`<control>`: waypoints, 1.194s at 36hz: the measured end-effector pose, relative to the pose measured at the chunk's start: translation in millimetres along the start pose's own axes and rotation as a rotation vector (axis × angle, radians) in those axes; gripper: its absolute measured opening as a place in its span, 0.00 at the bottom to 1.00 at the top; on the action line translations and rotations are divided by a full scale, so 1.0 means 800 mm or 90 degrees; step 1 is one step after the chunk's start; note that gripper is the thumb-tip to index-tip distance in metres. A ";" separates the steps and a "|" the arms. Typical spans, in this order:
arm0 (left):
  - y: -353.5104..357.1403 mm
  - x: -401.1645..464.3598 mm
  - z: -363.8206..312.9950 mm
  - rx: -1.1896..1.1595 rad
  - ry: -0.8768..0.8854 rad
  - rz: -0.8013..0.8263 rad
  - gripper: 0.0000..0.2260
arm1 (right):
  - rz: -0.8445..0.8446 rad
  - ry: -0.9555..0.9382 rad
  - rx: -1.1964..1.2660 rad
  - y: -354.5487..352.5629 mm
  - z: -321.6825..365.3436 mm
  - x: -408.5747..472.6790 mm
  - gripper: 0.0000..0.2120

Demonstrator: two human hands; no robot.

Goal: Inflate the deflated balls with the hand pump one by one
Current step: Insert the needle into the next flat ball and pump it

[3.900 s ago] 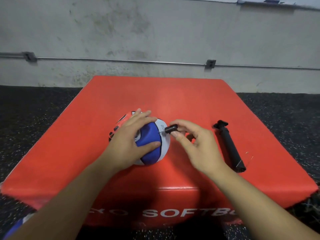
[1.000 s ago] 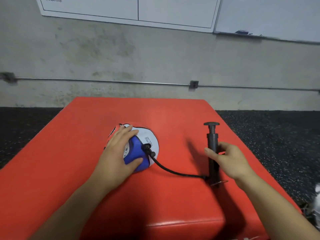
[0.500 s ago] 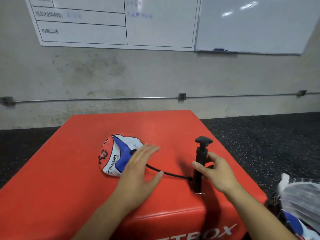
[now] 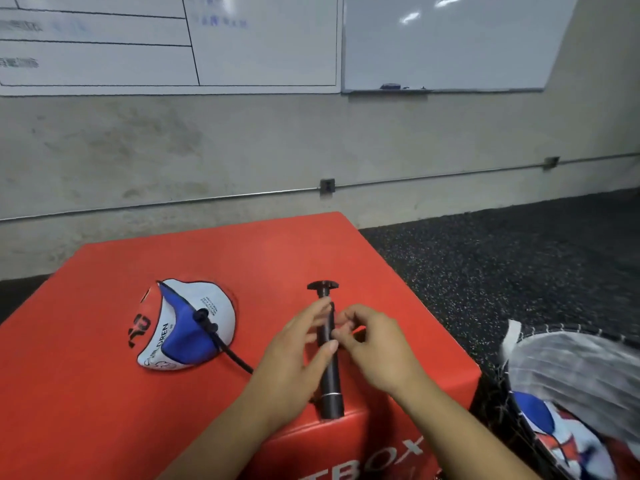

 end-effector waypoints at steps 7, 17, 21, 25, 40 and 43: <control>0.018 0.007 0.078 0.096 -0.148 -0.026 0.32 | 0.028 0.095 0.011 0.023 -0.039 0.003 0.06; 0.019 0.020 0.113 0.096 -0.205 0.003 0.31 | 0.118 0.251 0.174 0.045 -0.066 0.030 0.07; 0.018 0.027 0.120 0.091 -0.217 0.018 0.30 | 0.118 0.286 0.158 0.050 -0.077 0.035 0.09; 0.022 0.037 0.120 0.060 -0.237 0.027 0.29 | 0.114 0.303 0.192 0.051 -0.078 0.038 0.10; 0.007 0.061 0.045 -0.293 -0.097 -0.139 0.20 | 0.006 0.093 0.337 0.013 -0.001 0.028 0.11; 0.008 0.053 0.030 -0.285 -0.049 -0.117 0.18 | 0.014 0.073 0.266 -0.004 0.005 0.017 0.08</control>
Point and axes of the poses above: each hand's wrist, its own x-axis towards the middle knuckle, its own y-axis out of the palm, z = x × y, the point moved 5 cm from there along x, towards the middle knuckle
